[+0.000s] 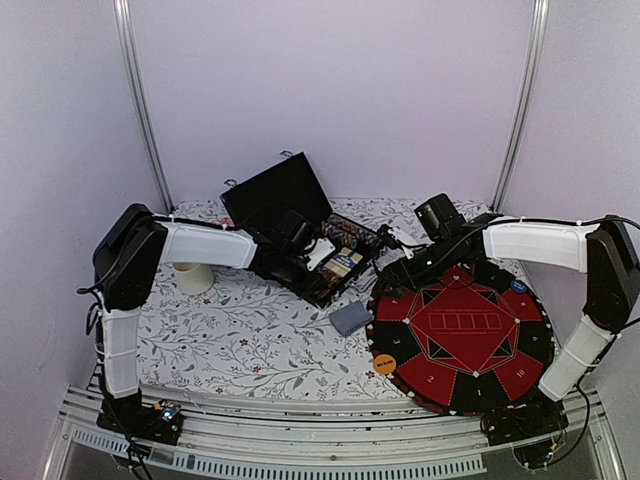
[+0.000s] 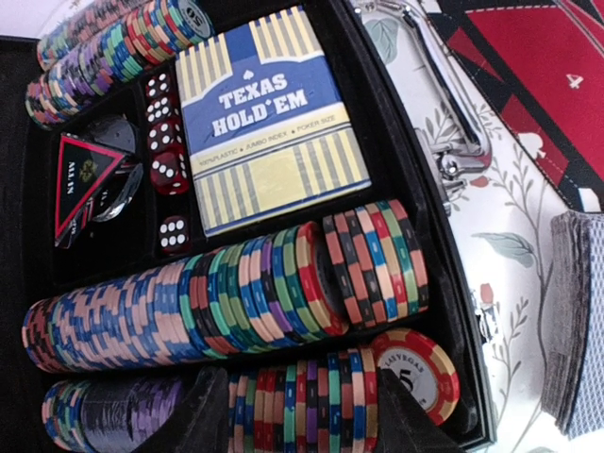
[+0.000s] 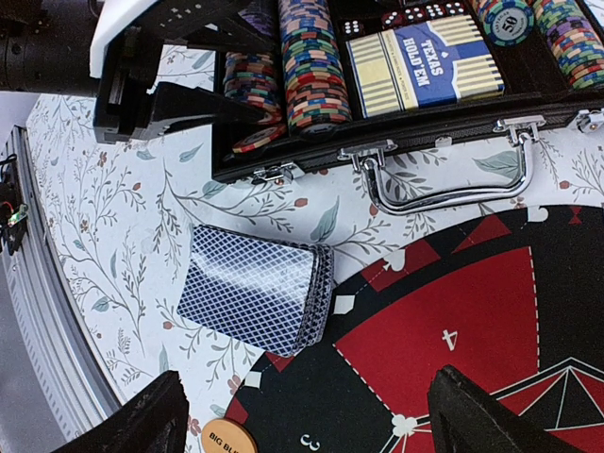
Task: Distribute texas hold em gaming equipment
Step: Pick up the poker chip from the chip case, then place the poker chip in the chip case.
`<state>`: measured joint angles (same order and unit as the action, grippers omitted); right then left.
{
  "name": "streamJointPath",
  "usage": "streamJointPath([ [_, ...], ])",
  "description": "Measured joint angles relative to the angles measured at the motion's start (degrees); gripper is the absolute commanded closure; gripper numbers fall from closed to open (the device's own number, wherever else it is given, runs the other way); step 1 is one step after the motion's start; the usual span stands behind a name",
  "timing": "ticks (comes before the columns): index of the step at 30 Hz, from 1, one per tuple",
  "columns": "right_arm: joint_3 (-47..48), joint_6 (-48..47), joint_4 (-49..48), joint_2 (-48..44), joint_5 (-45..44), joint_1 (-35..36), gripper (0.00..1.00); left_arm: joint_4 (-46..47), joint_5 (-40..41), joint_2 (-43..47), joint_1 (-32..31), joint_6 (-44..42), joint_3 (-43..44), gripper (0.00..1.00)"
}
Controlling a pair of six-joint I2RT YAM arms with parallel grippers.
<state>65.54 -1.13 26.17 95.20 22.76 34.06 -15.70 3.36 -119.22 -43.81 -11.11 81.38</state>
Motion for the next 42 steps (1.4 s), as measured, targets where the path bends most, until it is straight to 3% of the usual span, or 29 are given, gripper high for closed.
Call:
streamJointPath([
  [3, 0.00, 0.00, 0.07, 0.00, 0.00, 0.00, 0.10, -0.11, -0.87, 0.46, 0.22, 0.09, -0.24, 0.79],
  [5, 0.00, 0.00, 0.22, 0.00, 0.00, 0.00, 0.10, -0.22, -1.38, 0.68, 0.24, 0.07, -0.39, 1.00],
  [23, 0.63, -0.24, 1.51, 0.00, -0.22, 0.00, 0.10, -0.72, -5.44, 8.44, 1.01, 3.52, -4.24, 1.00],
  [42, 0.63, -0.22, 1.84, -0.02, -0.59, 0.00, 0.10, 0.52, -5.97, 8.83, 1.16, 4.50, -4.31, 1.00],
])
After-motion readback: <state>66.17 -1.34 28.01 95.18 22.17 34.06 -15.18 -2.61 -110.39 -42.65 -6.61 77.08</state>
